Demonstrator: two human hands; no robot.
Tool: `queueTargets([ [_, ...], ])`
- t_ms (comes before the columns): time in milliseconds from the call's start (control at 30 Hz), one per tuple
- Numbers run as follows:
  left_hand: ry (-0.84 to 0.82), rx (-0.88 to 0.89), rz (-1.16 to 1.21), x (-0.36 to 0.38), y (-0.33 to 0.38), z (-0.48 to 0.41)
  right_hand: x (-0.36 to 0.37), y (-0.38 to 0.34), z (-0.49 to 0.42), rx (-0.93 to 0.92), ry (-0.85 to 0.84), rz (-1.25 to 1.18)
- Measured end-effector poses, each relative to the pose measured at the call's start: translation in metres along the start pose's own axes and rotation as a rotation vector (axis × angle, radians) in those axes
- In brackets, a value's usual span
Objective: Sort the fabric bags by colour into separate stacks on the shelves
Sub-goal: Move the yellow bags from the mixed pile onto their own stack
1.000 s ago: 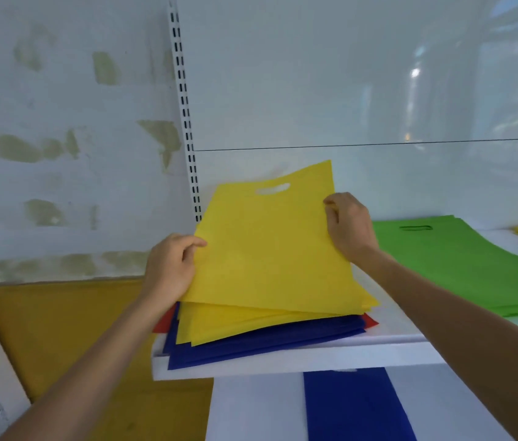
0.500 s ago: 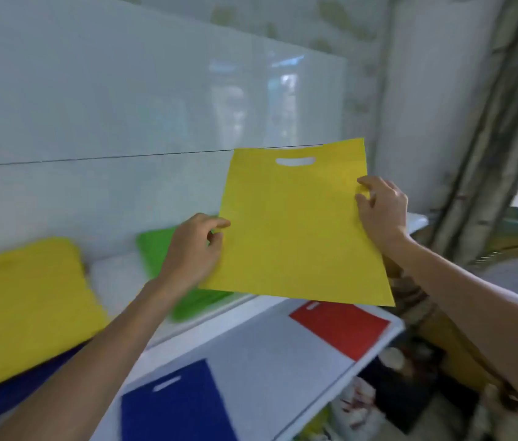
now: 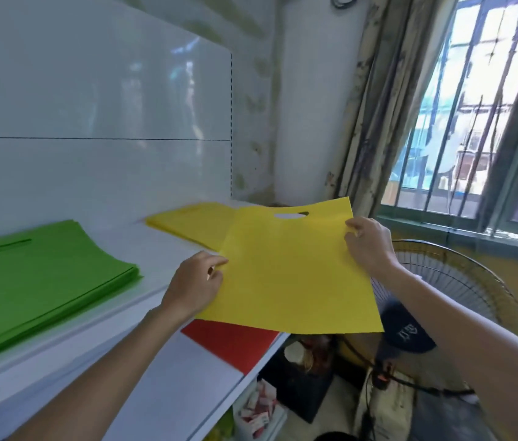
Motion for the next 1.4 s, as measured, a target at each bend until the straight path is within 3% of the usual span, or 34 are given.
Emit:
queueTargets([
  [367,-0.027,-0.015,0.008,0.034,-0.038,-0.12,0.079,0.013,-0.119,-0.037,-0.114,0.046],
  [500,0.08,-0.055,0.037,0.03,-0.054,-0.164,0.102,0.011,-0.162,-0.059,-0.083,0.001],
  [700,0.233,-0.123,-0.068,0.006,-0.08,-0.19,0.164,-0.023,-0.221,-0.153,-0.175,-0.095],
  [867,0.439,-0.244,-0.184,-0.032,-0.099,-0.183,0.224,-0.101,-0.268,-0.41,-0.241,-0.239],
  [1000,0.576,-0.401,-0.284,-0.045,-0.112,-0.166,0.272,-0.139,-0.274,-0.584,-0.363,-0.219],
  [1100,0.537,-0.521,-0.327,-0.033,-0.119,-0.156,0.307,-0.149,-0.272,-0.661,-0.455,-0.131],
  [1267,0.422,-0.749,-0.415,0.003,-0.141,-0.141,0.382,-0.129,-0.248,-0.72,-0.755,0.087],
  [1400,0.546,-0.872,-0.416,-0.001,-0.146,-0.133,0.396,-0.129,-0.249,-0.734,-0.825,0.071],
])
Point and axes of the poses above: each hand's wrist, its own z-axis away from the middle knuckle, its own x-axis out of the palm, y = z × x, the point moved 10 cm from there along -z, towards the middle knuckle, and after that the axes turned 8 degrees about z, right-handed, at the moved point
